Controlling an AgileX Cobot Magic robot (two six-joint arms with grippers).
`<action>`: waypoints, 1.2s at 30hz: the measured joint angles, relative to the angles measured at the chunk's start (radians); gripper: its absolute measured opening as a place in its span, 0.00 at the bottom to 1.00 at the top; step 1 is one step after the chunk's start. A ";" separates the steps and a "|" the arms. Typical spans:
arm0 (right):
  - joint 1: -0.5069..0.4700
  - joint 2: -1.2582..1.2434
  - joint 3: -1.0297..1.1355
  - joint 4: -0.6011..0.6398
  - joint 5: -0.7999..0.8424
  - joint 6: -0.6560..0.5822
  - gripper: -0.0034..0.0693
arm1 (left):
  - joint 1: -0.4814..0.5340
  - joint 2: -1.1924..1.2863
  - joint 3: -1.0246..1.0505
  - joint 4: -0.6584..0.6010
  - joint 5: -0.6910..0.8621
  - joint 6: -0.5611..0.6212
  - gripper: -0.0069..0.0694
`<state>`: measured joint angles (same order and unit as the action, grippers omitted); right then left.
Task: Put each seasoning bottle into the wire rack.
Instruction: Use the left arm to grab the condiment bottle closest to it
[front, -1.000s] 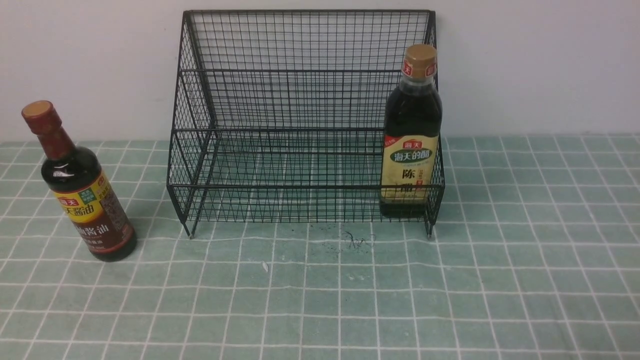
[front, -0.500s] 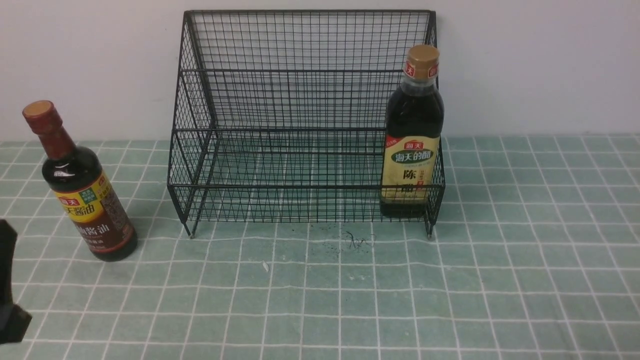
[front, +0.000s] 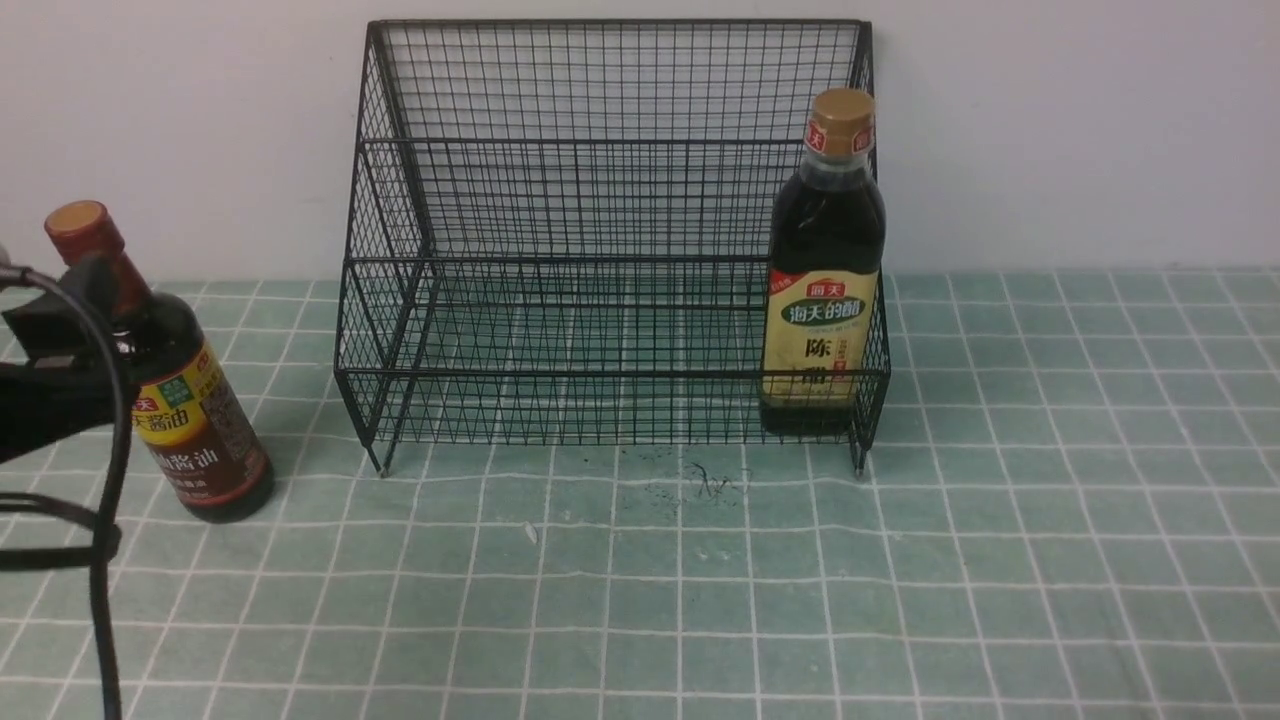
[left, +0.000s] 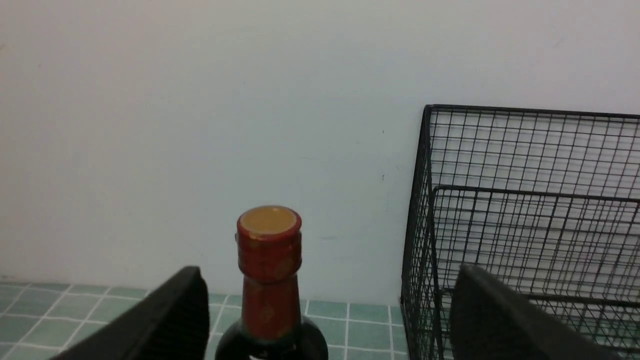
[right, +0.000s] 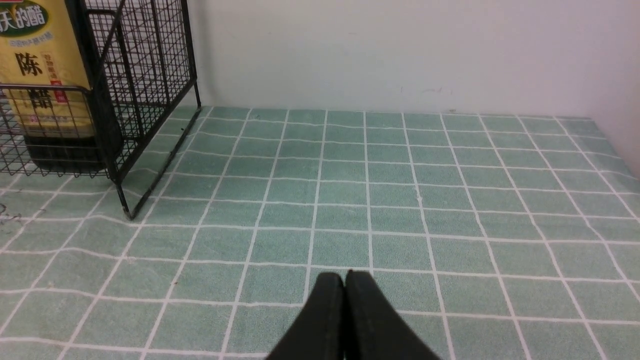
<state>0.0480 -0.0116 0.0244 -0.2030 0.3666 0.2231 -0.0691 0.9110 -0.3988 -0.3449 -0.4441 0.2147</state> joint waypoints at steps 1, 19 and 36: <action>0.000 0.000 0.000 0.000 0.000 0.000 0.03 | 0.000 0.028 -0.014 -0.002 -0.019 0.000 0.87; 0.000 0.000 0.000 0.000 0.000 0.000 0.03 | 0.000 0.369 -0.139 -0.086 -0.266 0.000 0.87; 0.000 0.000 0.000 0.000 0.000 0.000 0.03 | 0.000 0.517 -0.199 -0.185 -0.326 0.094 0.87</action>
<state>0.0480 -0.0116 0.0244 -0.2030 0.3666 0.2231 -0.0691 1.4283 -0.5977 -0.5297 -0.7702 0.3085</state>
